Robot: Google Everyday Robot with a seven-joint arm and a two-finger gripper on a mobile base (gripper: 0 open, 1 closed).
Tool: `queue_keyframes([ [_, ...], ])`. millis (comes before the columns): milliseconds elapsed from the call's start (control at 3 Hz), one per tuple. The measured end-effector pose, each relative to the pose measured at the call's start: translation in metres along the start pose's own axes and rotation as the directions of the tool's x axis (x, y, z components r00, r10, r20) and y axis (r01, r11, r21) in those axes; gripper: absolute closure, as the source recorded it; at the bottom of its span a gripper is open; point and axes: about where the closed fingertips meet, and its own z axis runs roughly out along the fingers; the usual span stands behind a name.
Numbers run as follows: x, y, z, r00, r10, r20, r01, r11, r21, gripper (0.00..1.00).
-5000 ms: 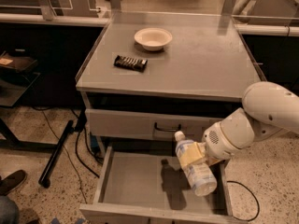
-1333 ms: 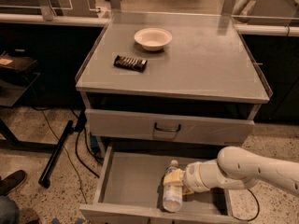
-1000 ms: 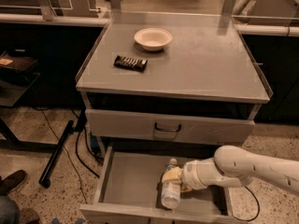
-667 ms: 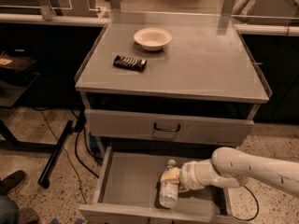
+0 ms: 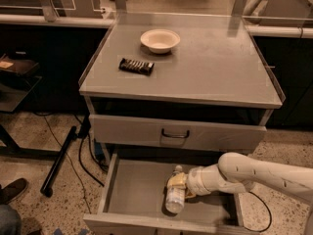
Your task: Place blue plastic bottle into middle drawer
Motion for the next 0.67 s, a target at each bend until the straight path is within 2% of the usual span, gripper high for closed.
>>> queue_keyframes([
  [667, -0.0089, -0.0111, 0.0145, 1.000, 0.020, -0.006, -0.020, 0.9998, -0.009, 1.00],
])
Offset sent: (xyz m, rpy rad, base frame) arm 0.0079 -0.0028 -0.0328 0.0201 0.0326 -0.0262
